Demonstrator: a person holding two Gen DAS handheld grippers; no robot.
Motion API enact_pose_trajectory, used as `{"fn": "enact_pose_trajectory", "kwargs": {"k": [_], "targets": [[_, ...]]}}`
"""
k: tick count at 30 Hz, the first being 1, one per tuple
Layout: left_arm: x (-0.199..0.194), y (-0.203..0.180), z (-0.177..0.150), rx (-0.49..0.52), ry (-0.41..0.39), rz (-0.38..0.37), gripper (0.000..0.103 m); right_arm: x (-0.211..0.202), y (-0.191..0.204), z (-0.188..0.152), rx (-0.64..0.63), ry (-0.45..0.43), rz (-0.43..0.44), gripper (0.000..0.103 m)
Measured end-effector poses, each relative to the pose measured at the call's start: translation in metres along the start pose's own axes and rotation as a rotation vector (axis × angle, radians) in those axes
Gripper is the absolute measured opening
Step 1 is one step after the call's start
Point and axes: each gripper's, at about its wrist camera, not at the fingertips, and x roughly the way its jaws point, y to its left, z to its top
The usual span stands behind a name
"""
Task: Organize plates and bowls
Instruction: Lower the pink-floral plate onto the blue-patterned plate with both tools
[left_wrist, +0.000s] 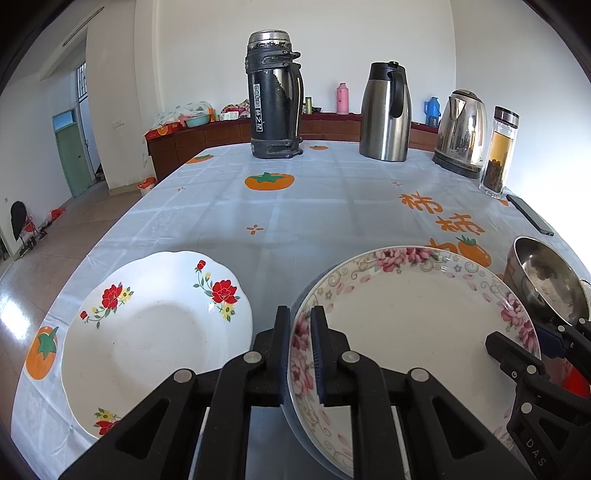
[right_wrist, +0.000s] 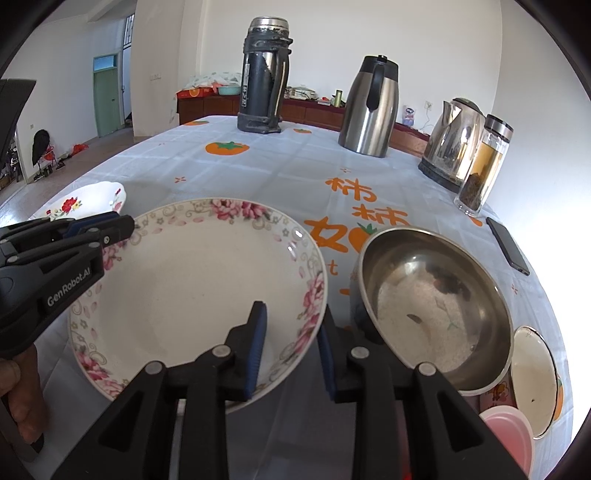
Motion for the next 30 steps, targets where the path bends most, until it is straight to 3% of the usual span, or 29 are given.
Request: {"fn": "enact_pose_trajectory", "kwargs": {"k": [30], "targets": [[0.0005, 0.0084, -0.0005, -0.048, -0.004, -0.013, 0.013, 0.0033, 0.0059, 0.0017, -0.041, 0.017, -0.033, 0.029]]}}
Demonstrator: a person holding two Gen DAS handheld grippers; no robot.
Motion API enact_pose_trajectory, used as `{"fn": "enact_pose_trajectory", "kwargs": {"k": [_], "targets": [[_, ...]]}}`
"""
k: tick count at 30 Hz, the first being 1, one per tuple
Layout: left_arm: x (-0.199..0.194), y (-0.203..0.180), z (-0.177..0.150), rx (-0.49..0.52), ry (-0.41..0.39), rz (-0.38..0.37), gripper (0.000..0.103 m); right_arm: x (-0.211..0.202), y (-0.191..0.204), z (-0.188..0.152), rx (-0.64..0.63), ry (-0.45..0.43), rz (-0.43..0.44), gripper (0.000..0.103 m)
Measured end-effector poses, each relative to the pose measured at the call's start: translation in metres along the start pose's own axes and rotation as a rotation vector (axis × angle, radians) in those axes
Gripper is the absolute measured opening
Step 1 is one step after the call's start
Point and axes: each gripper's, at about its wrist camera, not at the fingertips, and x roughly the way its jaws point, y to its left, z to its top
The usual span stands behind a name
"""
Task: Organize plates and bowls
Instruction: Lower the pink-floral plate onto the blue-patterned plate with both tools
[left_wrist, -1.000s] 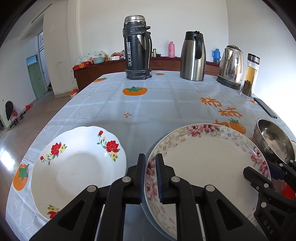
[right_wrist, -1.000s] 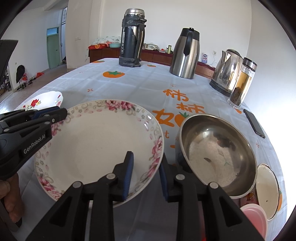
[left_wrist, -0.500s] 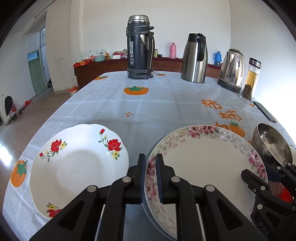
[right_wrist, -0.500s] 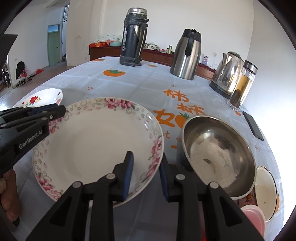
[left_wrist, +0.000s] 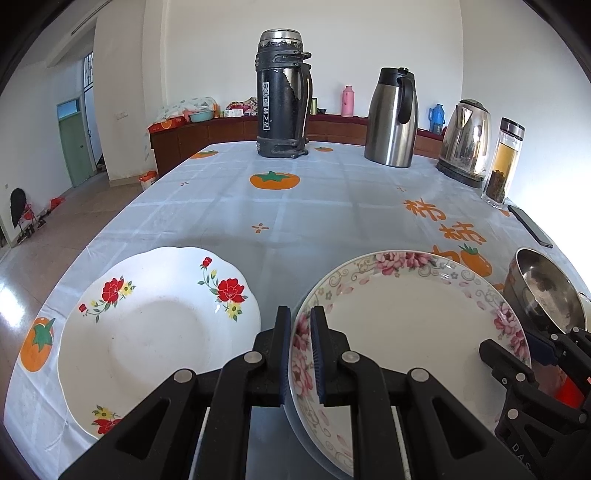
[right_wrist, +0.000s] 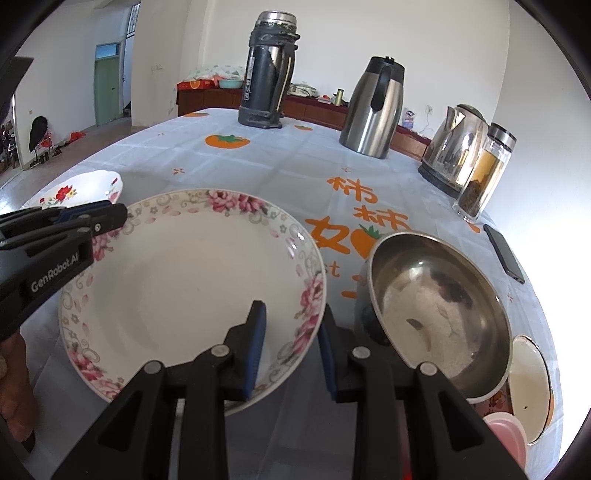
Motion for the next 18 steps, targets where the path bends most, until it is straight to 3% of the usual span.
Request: {"fn": "enact_pose_trajectory", "kwargs": {"k": [18], "targets": [[-0.0015, 0.0050, -0.0004, -0.022, -0.004, -0.001, 0.013, 0.0038, 0.0067, 0.0016, -0.039, 0.004, -0.017, 0.032]]}}
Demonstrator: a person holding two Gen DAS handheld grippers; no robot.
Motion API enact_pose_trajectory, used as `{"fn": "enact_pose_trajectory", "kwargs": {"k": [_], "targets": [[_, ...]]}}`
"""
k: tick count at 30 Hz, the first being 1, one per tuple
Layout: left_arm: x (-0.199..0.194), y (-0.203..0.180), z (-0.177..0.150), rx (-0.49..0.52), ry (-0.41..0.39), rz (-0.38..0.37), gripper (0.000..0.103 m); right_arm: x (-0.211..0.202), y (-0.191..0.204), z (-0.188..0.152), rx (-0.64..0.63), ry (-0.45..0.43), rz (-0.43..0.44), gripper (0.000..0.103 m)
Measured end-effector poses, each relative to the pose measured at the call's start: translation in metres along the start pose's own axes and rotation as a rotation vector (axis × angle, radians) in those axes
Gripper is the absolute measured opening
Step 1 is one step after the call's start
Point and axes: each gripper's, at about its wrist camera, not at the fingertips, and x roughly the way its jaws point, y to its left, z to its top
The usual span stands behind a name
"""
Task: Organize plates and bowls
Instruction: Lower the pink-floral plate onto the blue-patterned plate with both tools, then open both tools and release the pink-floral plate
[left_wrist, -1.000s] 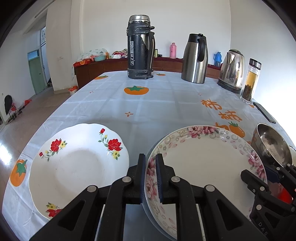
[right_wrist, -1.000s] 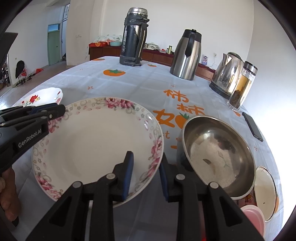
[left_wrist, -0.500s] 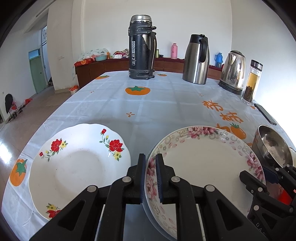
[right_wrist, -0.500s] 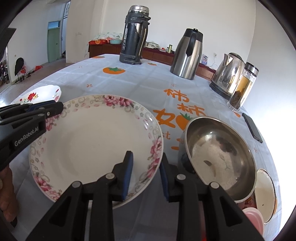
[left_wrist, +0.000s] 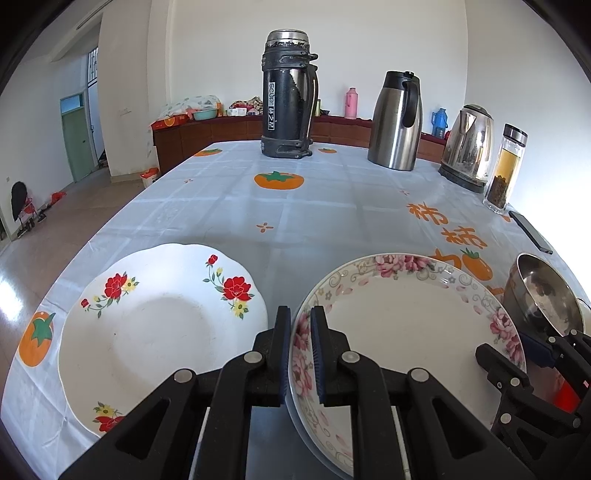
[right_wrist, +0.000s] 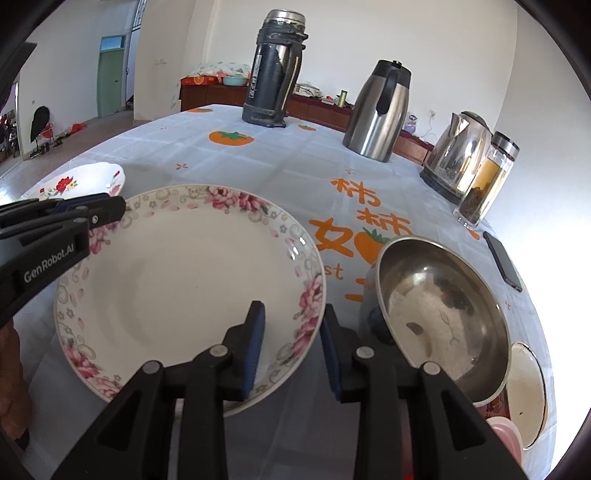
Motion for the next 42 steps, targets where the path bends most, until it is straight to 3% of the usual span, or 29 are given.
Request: {"fn": "enact_pose_trajectory", "kwargs": {"k": [25, 31, 36, 38, 42], "targets": [[-0.002, 0.006, -0.001, -0.019, 0.003, 0.000, 0.013, -0.002, 0.010, 0.002, -0.049, -0.021, -0.051, 0.032], [-0.003, 0.009, -0.001, -0.029, -0.001, 0.004, 0.013, -0.006, 0.014, 0.001, -0.070, -0.047, -0.055, 0.036], [-0.005, 0.011, 0.000, -0.041, -0.014, 0.005, 0.014, -0.019, 0.027, -0.001, -0.132, -0.119, -0.078, 0.044], [-0.007, 0.012, 0.001, -0.045, -0.021, 0.007, 0.023, -0.019, 0.026, 0.000, -0.131, -0.125, -0.075, 0.049], [-0.012, 0.012, 0.002, -0.048, -0.051, 0.012, 0.054, -0.023, 0.023, 0.000, -0.114, -0.146, -0.074, 0.061]]}}
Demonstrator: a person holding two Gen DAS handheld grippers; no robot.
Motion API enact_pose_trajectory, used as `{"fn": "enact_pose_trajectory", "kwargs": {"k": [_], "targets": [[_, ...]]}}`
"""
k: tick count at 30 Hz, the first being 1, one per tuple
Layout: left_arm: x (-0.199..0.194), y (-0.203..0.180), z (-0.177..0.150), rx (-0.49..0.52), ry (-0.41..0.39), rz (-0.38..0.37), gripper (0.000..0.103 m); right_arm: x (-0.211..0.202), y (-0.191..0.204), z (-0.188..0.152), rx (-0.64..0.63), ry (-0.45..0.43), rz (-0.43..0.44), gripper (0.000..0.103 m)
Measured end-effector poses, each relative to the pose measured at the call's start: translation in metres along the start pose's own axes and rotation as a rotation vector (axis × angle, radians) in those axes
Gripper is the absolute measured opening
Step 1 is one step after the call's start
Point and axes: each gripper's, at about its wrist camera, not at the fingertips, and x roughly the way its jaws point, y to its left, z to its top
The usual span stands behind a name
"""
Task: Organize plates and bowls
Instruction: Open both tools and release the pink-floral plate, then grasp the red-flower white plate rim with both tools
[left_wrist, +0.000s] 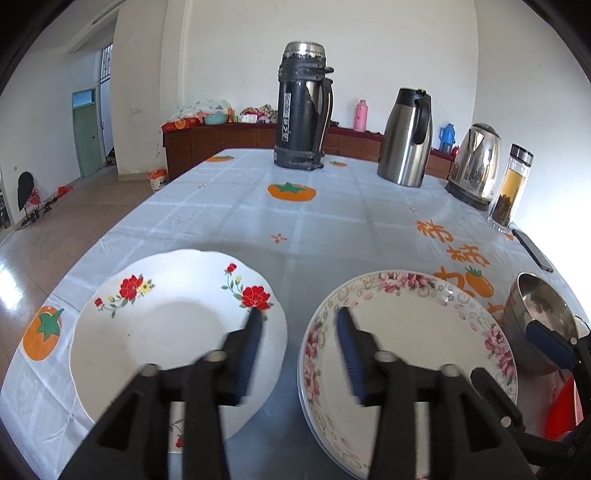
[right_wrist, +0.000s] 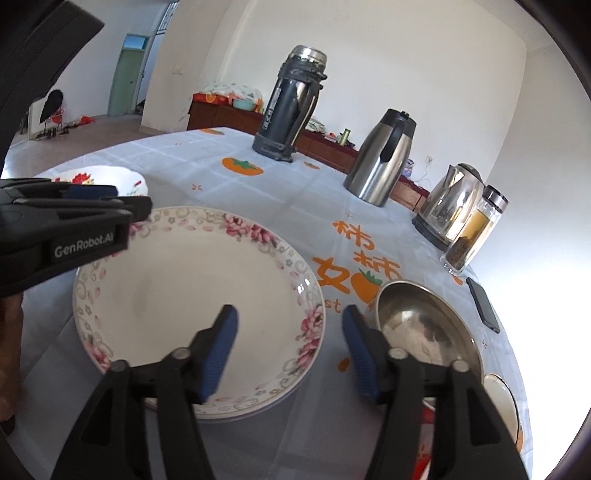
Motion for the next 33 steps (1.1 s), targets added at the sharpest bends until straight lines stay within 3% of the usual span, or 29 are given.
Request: {"fn": "enact_pose_trajectory", "kwargs": {"k": [7, 9, 15, 21, 24, 33], "targets": [[-0.015, 0.009, 0.002, -0.014, -0.069, 0.041, 0.058, -0.008, -0.001, 0.000, 0.010, -0.043, 0.012, 0.059], [-0.024, 0.020, 0.002, -0.036, -0.087, 0.057, 0.058, -0.011, -0.004, 0.000, 0.023, -0.061, 0.026, 0.051], [-0.046, 0.063, 0.001, -0.082, -0.109, 0.197, 0.058, -0.015, 0.001, 0.019, 0.082, -0.065, 0.183, 0.046], [-0.043, 0.101, -0.004, -0.125, -0.066, 0.278, 0.058, -0.006, 0.030, 0.055, 0.084, -0.057, 0.329, 0.043], [-0.035, 0.119, -0.007, -0.156, -0.030, 0.298, 0.058, 0.010, 0.046, 0.071, 0.087, -0.005, 0.406, 0.042], [-0.020, 0.143, -0.016, -0.209, 0.032, 0.286, 0.058, 0.049, 0.085, 0.105, 0.041, 0.102, 0.444, 0.042]]}}
